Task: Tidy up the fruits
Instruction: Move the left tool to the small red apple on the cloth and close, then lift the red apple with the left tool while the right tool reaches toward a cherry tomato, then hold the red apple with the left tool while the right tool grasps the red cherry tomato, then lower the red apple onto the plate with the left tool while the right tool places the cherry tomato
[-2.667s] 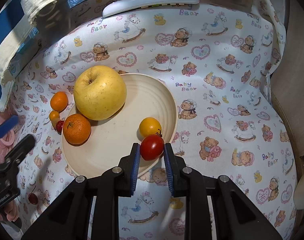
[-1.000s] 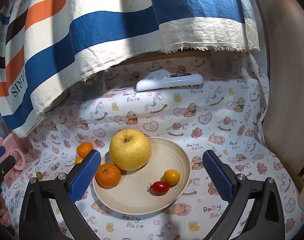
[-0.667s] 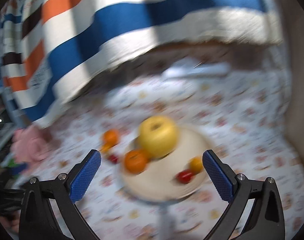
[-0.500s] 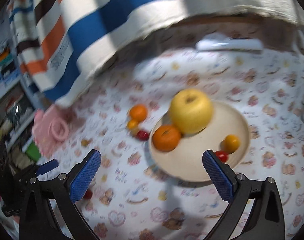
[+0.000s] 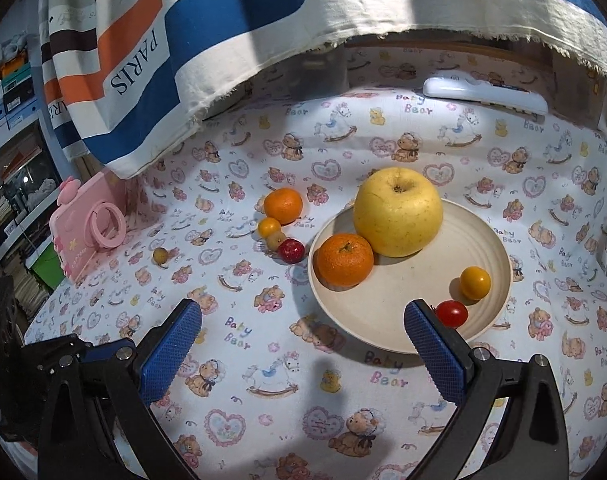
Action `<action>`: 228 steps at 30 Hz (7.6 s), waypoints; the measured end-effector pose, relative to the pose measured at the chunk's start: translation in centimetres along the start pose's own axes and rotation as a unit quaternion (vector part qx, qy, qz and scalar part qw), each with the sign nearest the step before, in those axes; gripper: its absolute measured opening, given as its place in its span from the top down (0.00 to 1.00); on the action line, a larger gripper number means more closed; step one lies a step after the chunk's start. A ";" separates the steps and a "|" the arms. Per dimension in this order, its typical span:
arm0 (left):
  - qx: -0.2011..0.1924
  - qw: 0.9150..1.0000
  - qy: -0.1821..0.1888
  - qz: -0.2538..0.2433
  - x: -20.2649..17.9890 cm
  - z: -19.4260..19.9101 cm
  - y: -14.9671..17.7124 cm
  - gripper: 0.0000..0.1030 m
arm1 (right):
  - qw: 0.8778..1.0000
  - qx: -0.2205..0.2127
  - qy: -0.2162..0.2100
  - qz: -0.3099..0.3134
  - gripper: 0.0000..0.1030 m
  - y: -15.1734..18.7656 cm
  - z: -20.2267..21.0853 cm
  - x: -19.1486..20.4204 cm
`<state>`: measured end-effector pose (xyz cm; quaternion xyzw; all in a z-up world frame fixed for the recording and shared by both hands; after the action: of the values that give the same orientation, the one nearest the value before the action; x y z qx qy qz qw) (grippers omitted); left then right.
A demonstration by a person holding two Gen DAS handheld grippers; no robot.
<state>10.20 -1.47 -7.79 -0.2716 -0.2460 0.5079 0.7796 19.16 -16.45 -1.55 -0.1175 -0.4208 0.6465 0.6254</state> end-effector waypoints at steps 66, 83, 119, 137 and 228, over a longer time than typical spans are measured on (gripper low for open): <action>-0.129 0.990 -0.049 0.037 8.6 -2.4 -8.3 0.75 | 1.000 0.025 0.003 -0.010 0.10 -2.5 -1.9 2.2; -0.139 0.987 -0.045 0.063 9.8 -3.5 -7.6 0.75 | 0.991 0.118 0.055 0.024 0.45 -3.4 -13.6 5.6; -0.123 0.989 -0.047 0.060 9.8 -4.3 -7.3 0.75 | 0.982 0.136 0.093 0.093 0.75 -0.9 -14.4 5.3; -0.129 0.989 -0.053 0.039 9.1 -3.9 -7.6 0.75 | 0.978 0.147 0.093 0.113 0.68 1.3 -13.0 4.5; 0.016 0.986 0.059 -0.152 -8.6 -10.5 -13.0 0.68 | 0.987 0.069 0.124 -0.075 0.73 -2.6 -1.8 -11.7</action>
<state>22.56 -15.65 -7.66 -0.2479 -0.2304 0.3703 0.8651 24.46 -26.68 -5.29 -0.1208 -0.3020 0.6056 0.7262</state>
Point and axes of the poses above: each gripper's, at about its wrist camera, not at the fingertips, and z roughly against the way its jaws point, x to its left, y to its underside, the point moved 6 cm from there along -z, roughly the way its jaws point, and after that the axes turned 14 degrees about -z, right-handed, at the moved point
